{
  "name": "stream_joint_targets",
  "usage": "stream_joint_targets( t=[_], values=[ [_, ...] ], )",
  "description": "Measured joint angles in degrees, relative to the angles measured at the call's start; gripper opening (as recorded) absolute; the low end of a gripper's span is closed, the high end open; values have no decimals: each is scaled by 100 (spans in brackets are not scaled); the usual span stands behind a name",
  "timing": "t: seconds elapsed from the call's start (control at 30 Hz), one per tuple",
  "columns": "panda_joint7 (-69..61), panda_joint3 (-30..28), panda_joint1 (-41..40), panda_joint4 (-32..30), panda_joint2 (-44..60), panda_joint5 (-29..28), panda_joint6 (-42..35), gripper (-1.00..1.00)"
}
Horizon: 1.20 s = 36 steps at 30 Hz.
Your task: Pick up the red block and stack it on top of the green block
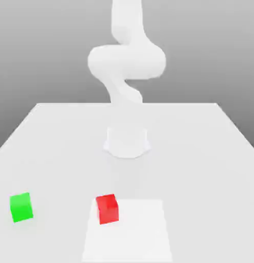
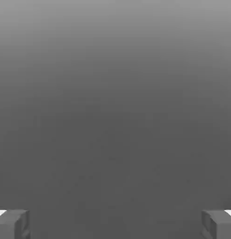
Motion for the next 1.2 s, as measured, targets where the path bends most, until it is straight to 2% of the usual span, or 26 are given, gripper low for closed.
stream_joint_targets(
  t=[0.2,0.47,0.6,0.7,0.83,0.97,1.13,1.17,1.2],
  values=[
    [1814,650,-819,-758,1161,-247,716,0],
    [4038,1128,-1658,-1733,2655,-431,1638,0],
    [4992,1182,-1877,-2224,3351,-309,2107,0],
    [5521,1165,-1916,-2593,3821,52,2459,0],
    [5839,1140,-1950,-2634,4268,-8,2825,0],
    [6154,986,-1889,-2560,4717,-407,3196,0],
    [6570,516,-1562,-2490,5326,-993,3693,0],
    [6628,395,-1464,-2482,5442,-1078,3789,-100],
    [6628,395,-1464,-2482,5442,-1078,3789,-100]
  ],
)
